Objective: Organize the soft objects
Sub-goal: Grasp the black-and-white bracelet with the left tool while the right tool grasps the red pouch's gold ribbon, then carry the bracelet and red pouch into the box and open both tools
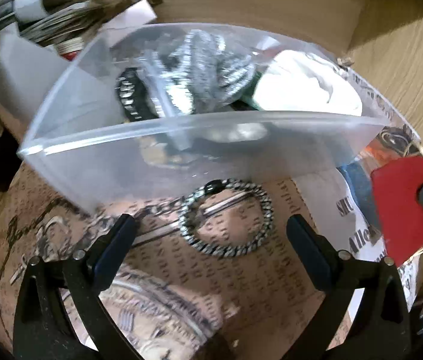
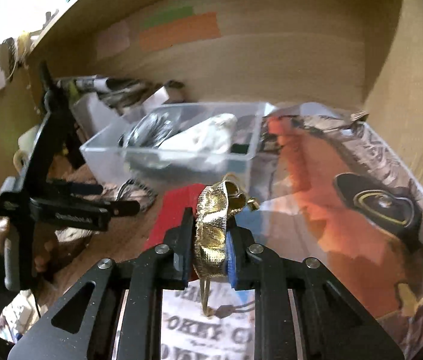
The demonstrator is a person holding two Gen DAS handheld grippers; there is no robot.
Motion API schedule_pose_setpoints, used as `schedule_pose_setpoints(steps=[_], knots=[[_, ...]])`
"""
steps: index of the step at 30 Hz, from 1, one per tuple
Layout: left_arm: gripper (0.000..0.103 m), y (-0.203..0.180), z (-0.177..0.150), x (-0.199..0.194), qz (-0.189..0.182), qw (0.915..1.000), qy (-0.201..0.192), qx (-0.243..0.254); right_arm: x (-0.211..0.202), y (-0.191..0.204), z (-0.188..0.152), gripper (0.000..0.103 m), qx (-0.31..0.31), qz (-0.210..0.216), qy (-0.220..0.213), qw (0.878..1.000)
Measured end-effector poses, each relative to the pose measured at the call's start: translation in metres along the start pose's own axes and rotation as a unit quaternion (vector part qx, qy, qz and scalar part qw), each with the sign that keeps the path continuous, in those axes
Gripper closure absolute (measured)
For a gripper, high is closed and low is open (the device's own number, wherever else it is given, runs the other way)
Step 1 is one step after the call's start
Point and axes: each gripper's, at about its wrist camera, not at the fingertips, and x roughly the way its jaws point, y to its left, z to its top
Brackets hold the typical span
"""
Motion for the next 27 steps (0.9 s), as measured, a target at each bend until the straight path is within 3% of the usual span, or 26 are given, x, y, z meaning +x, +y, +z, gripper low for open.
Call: schedule_pose_setpoints(steps=[6, 11, 19, 27], knots=[[0.027, -0.009, -0.002, -0.002, 0.008, 0.9998, -0.013, 0.014, -0.006, -0.007, 0.005, 0.086, 0.004, 0.001, -0.015, 1.0], [0.063, -0.019, -0.015, -0.014, 0.005, 0.999, -0.025, 0.038, -0.008, -0.008, 0.011, 0.086, 0.0, 0.005, -0.024, 1.0], [0.069, -0.014, -0.035, -0.045, -0.005, 0.9985, -0.048, 0.027, -0.009, -0.002, 0.022, 0.086, -0.008, 0.006, -0.038, 0.999], [0.069, 0.001, -0.028, -0.112, -0.006, 0.9915, -0.129, 0.017, -0.012, 0.009, 0.048, 0.086, -0.027, 0.011, -0.07, 0.997]])
